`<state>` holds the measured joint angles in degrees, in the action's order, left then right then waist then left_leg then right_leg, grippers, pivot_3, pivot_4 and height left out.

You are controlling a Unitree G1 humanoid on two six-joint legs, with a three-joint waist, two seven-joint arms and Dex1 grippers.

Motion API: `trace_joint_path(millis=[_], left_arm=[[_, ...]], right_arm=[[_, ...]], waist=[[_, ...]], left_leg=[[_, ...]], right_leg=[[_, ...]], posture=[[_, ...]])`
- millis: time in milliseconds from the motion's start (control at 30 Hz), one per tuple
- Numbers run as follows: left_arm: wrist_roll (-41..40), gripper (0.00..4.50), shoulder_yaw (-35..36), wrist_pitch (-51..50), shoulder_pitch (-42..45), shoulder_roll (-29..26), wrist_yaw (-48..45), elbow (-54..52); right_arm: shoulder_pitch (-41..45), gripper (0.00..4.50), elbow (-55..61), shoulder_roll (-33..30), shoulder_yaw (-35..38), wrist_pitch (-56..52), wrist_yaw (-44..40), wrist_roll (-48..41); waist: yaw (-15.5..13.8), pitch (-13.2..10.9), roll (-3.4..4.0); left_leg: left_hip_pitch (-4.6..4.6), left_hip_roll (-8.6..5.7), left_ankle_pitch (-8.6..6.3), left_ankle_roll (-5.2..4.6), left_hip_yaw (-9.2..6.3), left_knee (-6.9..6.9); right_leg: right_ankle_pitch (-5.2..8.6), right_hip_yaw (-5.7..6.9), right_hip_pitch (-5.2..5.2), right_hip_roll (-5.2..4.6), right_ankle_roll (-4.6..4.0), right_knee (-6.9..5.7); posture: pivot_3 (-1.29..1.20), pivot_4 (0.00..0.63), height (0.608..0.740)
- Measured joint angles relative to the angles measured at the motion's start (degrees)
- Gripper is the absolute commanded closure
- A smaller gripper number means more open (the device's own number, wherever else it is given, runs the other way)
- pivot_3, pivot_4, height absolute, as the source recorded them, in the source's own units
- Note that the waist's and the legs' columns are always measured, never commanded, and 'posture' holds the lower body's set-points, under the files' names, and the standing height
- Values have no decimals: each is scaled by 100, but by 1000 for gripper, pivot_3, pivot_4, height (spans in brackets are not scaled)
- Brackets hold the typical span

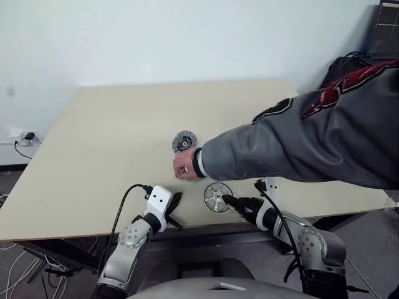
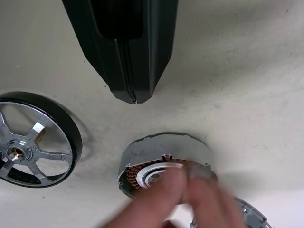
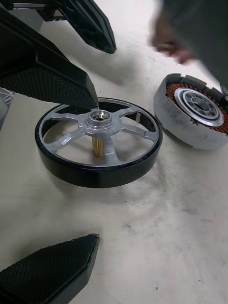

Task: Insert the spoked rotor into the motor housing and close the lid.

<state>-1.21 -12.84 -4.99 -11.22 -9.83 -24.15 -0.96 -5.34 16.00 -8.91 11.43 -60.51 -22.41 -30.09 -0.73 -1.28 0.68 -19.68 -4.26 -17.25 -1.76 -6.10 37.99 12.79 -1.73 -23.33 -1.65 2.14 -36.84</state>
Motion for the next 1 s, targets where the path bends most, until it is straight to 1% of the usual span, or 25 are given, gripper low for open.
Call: trace_joint_path(millis=[633,867,1000], left_arm=[[-5,4500,1,6,50,7,-18,0],[-10,4500,1,30,53,9,-24,2],[-10,4500,3,43,64,10,-27,28]], right_arm=[[0,30,-28,-189,-35,183,25,-23],[10,30,14,-260,-40,811,128,101],[134,30,123,-492,-271,1189,128,330]], waist=[[-1,0,0],[0,-1,0],[2,-2,1]], left_leg=[[-1,0,0,0,1,0],[-2,0,0,0,2,0],[-2,0,0,0,5,0]], right_leg=[[0,0,1,0,0,0],[0,-1,2,0,0,0],[0,-2,4,1,1,-1]], posture=[[0,0,740],[0,0,740],[0,0,740]])
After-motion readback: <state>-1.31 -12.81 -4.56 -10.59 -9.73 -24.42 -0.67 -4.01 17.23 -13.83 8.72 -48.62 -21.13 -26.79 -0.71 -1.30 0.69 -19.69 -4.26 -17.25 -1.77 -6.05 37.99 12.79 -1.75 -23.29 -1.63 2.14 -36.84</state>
